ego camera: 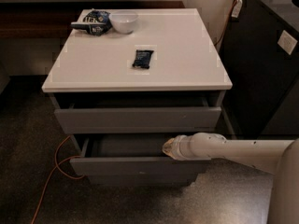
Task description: Open middle drawer
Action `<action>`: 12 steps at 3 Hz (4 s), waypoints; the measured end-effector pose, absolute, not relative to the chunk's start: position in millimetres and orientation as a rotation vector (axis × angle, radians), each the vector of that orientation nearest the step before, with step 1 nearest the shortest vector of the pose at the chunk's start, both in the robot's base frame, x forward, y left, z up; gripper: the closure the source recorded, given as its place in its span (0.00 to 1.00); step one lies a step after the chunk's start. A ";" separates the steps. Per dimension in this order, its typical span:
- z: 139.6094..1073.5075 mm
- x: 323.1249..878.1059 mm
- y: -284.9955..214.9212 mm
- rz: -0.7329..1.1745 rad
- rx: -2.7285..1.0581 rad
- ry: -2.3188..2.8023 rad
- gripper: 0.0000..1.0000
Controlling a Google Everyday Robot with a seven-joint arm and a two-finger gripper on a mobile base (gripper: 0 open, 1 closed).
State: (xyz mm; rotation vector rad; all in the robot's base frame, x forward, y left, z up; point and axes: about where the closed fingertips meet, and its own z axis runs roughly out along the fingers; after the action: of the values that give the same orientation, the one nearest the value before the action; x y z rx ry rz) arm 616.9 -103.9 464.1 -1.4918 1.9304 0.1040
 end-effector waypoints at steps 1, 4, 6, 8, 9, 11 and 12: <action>451.1 616.5 -97.6 0.108 -1.549 1.937 1.00; 448.5 583.3 -78.2 0.174 -1.707 1.862 1.00; 445.4 555.4 -60.2 0.274 -1.776 1.818 1.00; 439.2 525.0 -40.8 0.388 -1.855 1.794 1.00; 439.2 525.0 -40.8 0.388 -1.855 1.794 1.00; 435.2 512.1 -42.4 0.392 -1.883 1.819 1.00; 435.9 512.0 -42.4 0.392 -1.883 1.819 1.00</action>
Offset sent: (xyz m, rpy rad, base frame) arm -0.0140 0.0121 -0.0191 -0.0746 0.0461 0.0995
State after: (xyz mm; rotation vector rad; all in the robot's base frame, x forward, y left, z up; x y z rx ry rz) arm 512.0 -42.4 435.9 -1.8831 1.8186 0.3920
